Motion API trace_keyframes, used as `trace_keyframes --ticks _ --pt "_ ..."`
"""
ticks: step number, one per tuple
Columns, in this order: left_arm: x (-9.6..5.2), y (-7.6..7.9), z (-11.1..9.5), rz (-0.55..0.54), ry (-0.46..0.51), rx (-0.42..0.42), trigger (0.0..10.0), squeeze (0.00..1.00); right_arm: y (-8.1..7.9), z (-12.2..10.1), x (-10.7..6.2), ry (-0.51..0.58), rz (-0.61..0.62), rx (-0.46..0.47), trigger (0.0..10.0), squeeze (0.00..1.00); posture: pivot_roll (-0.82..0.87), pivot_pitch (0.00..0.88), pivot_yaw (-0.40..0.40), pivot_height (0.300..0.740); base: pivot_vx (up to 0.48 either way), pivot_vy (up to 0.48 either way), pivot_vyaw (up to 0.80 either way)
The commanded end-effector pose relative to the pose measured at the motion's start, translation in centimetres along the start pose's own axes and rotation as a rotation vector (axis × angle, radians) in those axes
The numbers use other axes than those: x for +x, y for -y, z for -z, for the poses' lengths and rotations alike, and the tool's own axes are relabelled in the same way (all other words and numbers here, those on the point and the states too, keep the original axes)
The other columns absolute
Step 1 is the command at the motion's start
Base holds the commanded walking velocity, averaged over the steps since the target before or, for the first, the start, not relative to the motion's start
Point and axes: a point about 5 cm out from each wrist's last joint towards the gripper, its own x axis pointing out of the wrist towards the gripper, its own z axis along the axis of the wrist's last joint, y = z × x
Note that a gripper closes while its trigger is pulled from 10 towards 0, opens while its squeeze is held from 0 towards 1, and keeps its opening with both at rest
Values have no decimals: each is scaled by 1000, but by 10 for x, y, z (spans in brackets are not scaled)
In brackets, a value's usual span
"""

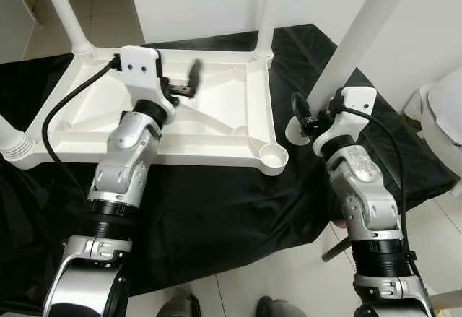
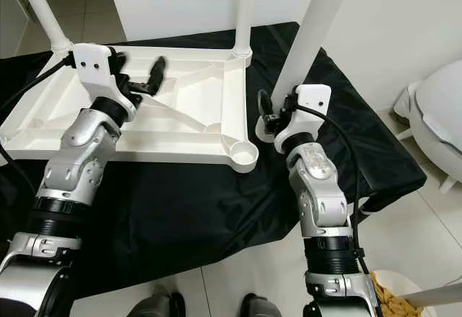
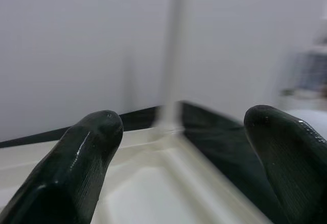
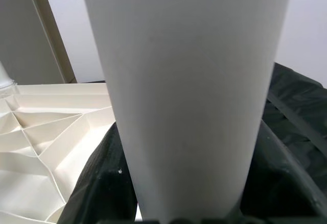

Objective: Building children table

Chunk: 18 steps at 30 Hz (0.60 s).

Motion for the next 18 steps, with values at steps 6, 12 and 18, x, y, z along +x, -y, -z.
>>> trace_keyframes --ticks 6,12,18 --pt "-27 51 16 476 -153 27 10000 0 6 -4 2 11 -20 -43 10000 0 -85 109 27 740 0 0 0" --pt "-44 47 48 498 -320 117 10000 0 8 -6 2 16 -20 -51 10000 0 -81 102 31 740 0 0 0" --pt "-53 48 56 525 -368 151 10000 0 8 -5 1 15 -16 -50 10000 0 -86 97 38 740 0 0 0"
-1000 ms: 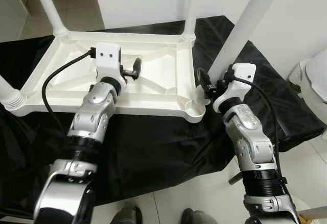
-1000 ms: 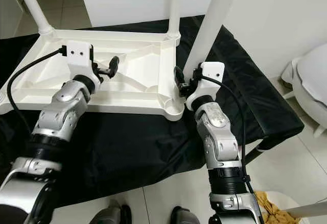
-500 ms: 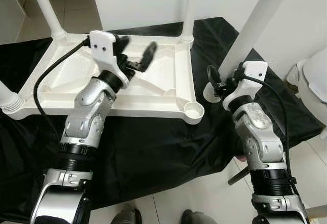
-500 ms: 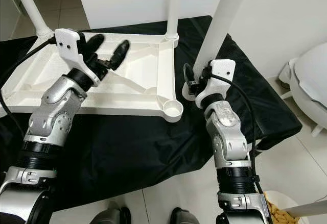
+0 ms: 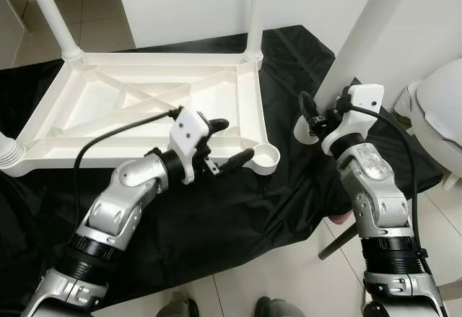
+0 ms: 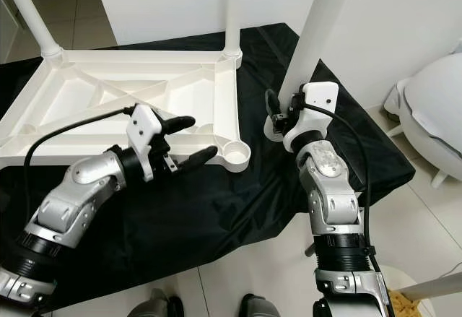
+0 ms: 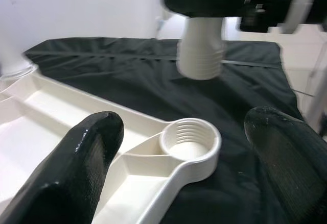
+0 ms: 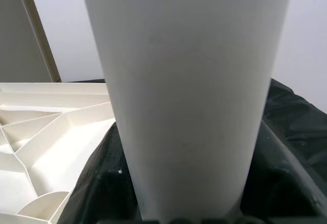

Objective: Building children table

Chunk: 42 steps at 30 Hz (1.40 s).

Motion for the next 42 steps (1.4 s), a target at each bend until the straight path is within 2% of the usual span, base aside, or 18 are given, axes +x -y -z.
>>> trace_keyframes --ticks 1,5,7,9,12,13,14,17,19,24,26,28,30,32,35,36,39,42 --pt "-3 6 8 60 -37 5 10000 0 -1 -4 0 26 -3 -8 10000 0 -86 97 38 740 0 0 0" --pt "-11 13 15 84 -84 -6 10000 0 -1 -4 -1 27 -3 -6 10000 0 -91 87 43 740 0 0 0" --pt "-23 20 21 118 -125 -40 10000 0 -1 -5 0 34 -3 -7 10000 0 -93 80 54 740 0 0 0" --pt "-23 20 21 118 -125 -40 10000 0 -1 -5 0 34 -3 -7 10000 0 -93 80 54 740 0 0 0" --pt "-37 20 26 132 -169 -46 10000 0 -1 -5 0 40 3 -8 10000 0 -91 73 64 740 0 0 0" --pt "-44 15 32 114 -202 -32 10000 0 0 -5 0 41 7 -6 10000 0 -86 73 64 740 0 0 0" --pt "-44 15 32 114 -202 -32 10000 0 0 -5 0 41 7 -6 10000 0 -86 73 64 740 0 0 0" --pt "-56 2 40 82 -255 -27 10000 0 0 -4 0 41 10 -2 10000 0 -75 76 61 740 0 0 0" --pt "-62 -19 47 37 -325 12 10000 0 -4 -5 3 47 -1 10 10000 0 -65 83 61 740 0 0 0" --pt "-63 -33 46 -8 -338 11 10000 0 -9 -6 5 52 -27 19 10000 0 -62 86 62 740 0 0 0" --pt "-62 -44 49 -56 -355 3 10000 0 -15 -7 6 54 -59 24 10000 0 -62 92 65 740 0 0 0" --pt "-62 -47 51 -68 -364 0 10000 0 -18 -6 6 53 -77 26 10000 0 -62 92 65 740 0 0 0" --pt "-61 -53 53 -91 -383 24 10000 0 -21 -6 5 51 -91 28 10000 0 -66 95 68 740 0 0 0" --pt "-56 -65 51 -149 -376 32 10000 0 -24 -5 5 48 -108 29 10000 0 -64 98 68 740 0 0 0" --pt "-49 -67 46 -148 -349 31 10000 0 -26 -5 5 47 -111 31 10000 0 -65 101 70 740 0 0 0" --pt "-37 -63 40 -111 -302 25 10000 0 -27 -4 4 45 -114 34 10000 0 -66 105 73 740 0 0 0" --pt "-22 -53 35 -43 -251 8 10000 0 -27 -4 3 42 -115 36 10000 0 -64 107 71 740 0 0 0" --pt "-18 -50 33 -21 -236 -6 10000 0 -27 -4 3 40 -115 36 10000 0 -63 113 68 740 0 0 0"
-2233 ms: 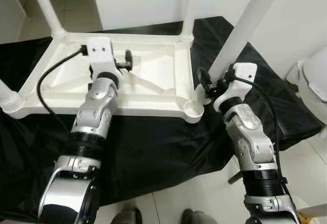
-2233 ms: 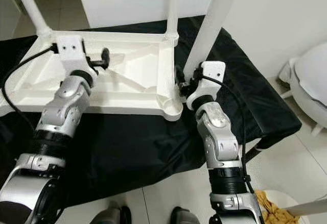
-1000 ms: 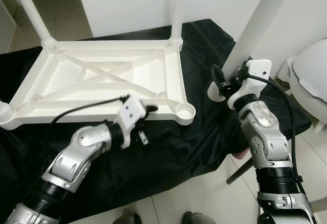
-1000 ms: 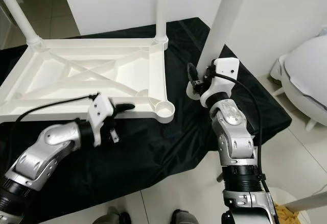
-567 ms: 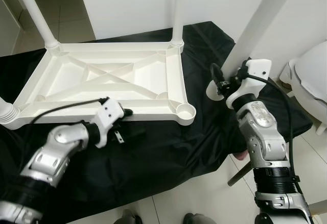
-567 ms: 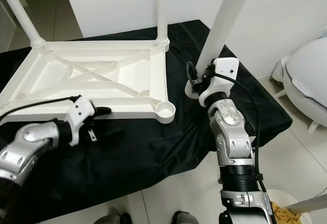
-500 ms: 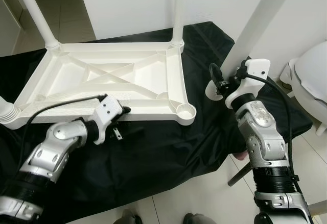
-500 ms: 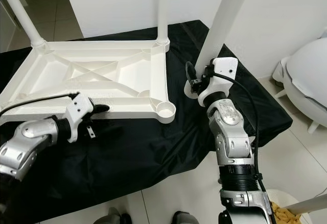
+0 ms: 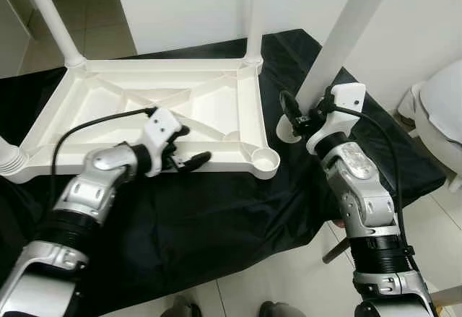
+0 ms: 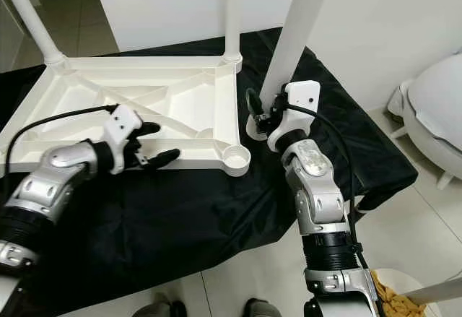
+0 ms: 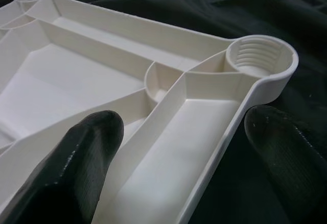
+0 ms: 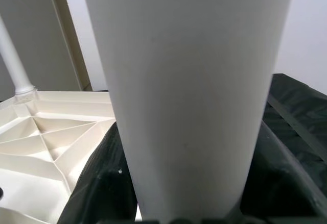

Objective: Building children table

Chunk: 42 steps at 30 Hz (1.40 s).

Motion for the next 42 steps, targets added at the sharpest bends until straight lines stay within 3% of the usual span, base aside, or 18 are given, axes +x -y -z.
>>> trace_keyframes --ticks 1,7,14,24,32,42 --pt "3 2 -5 24 11 4 10000 0 -4 -2 -1 10 -19 0 10000 0 -64 115 67 740 0 0 0" --pt "13 10 -17 156 60 2 10000 0 -3 -2 -2 4 -20 -4 10000 0 -65 119 65 740 0 0 0" --pt "18 24 -14 294 33 52 10000 0 1 -3 -2 1 -14 -13 10000 0 -64 119 68 740 0 0 0" --pt "29 18 6 202 -122 60 10000 0 1 -9 -2 19 -11 3 10000 0 -72 114 71 740 0 0 0" --pt "34 18 14 164 -174 52 10000 0 -1 -11 -3 12 -31 47 10000 0 -77 112 75 740 0 0 0" --pt "35 19 27 162 -261 23 10000 0 -12 2 -7 -94 -115 100 10000 0 -73 108 73 740 0 0 0"
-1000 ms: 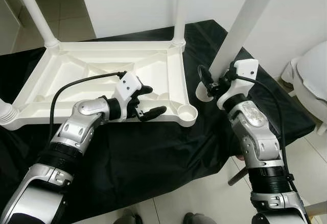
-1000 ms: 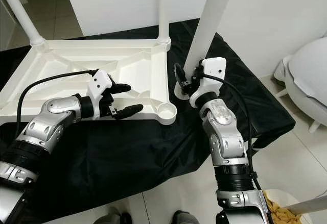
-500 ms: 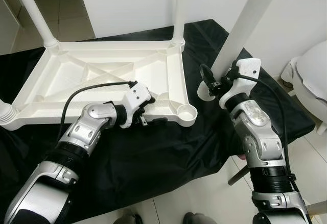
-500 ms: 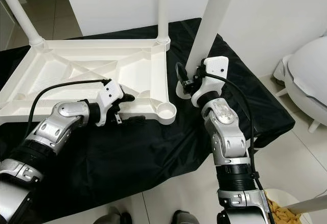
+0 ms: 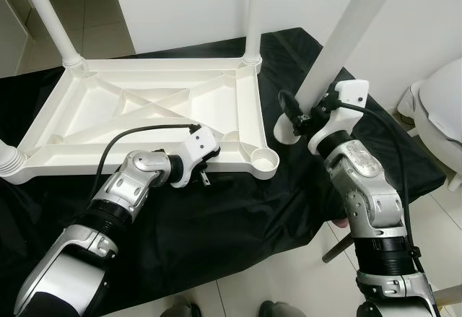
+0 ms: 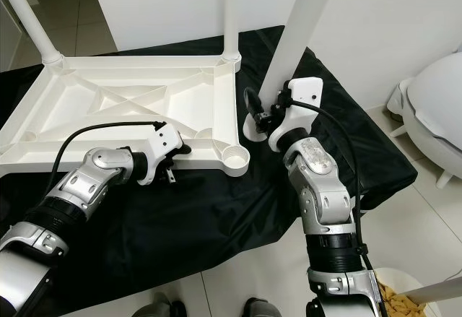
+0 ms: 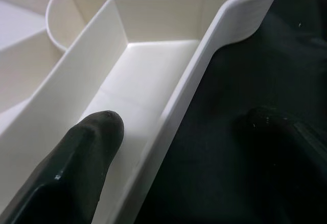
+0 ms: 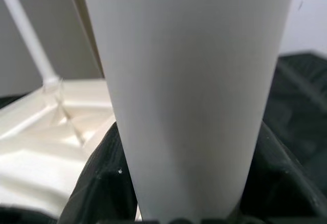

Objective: Building children table

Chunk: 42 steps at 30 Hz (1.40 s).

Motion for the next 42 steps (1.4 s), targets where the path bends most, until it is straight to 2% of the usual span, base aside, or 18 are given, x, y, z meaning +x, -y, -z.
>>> trace_keyframes --ticks 1,5,9,24,32,42 --pt "1 -1 2 2 -23 -18 10000 0 -10 1 0 -16 -61 14 10000 0 -73 107 72 740 0 0 0" --pt "2 -3 0 -4 -9 -32 10000 0 -14 6 0 -49 -91 22 10000 0 -70 103 66 740 0 0 0" --pt "2 -3 -5 -10 11 -35 10000 0 -17 21 2 -128 -114 3 10000 0 -63 93 57 740 0 0 0" --pt "-2 0 -10 -13 24 -17 10000 0 -15 38 12 -219 -120 6 10000 0 -38 99 28 740 0 0 0" --pt "-5 -1 -11 -25 31 -36 10000 0 -24 42 7 -255 -209 -22 10000 0 -39 103 15 740 0 0 0" --pt "-5 0 -9 -28 20 -31 10000 0 -21 43 4 -269 -211 -36 10000 0 -47 103 19 740 0 0 0"
